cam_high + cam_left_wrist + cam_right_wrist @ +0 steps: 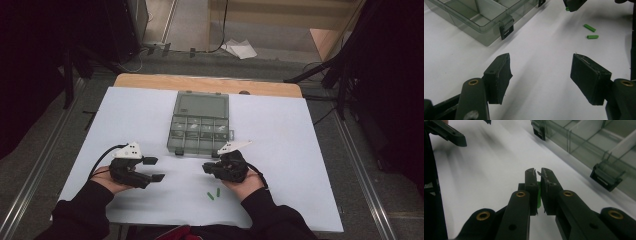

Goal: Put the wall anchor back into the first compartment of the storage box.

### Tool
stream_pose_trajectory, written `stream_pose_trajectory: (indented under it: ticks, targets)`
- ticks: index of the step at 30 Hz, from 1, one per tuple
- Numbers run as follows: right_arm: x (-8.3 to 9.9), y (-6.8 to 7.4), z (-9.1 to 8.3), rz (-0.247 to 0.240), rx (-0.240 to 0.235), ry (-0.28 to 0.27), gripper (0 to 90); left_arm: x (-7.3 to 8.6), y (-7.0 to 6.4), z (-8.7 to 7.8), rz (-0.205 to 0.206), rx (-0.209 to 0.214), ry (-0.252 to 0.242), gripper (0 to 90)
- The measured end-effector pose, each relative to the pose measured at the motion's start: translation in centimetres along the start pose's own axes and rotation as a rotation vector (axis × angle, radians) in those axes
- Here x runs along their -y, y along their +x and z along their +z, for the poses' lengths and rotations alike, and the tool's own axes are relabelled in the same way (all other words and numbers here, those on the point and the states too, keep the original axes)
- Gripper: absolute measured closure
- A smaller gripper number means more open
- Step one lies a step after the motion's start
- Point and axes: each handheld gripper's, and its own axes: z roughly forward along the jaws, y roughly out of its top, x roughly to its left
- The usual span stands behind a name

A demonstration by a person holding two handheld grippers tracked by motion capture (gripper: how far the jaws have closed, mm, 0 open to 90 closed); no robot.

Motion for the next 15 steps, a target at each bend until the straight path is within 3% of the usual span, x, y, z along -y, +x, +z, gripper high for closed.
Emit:
stream_pose_trajectory:
  ticks: [4, 6, 15]
  targets:
    - [-0.4, -0.1, -0.1, 0.006, -0.003, -0.007, 85.5, -0.1, 0.1, 0.1, -0.004, 0.004, 0.001, 31.7]
    - [-0.7, -0.1, -0.1, 0.032, -0.009, 0.005, 85.6, -0.1, 0.0, 0.1, 0.0, 0.01, -0.001, 31.7]
    - [-2.3, -0.2, -0.2, 0.012, -0.004, -0.02, 85.6, 0.1, 0.1, 0.0, -0.017, 0.008, -0.01, 31.7]
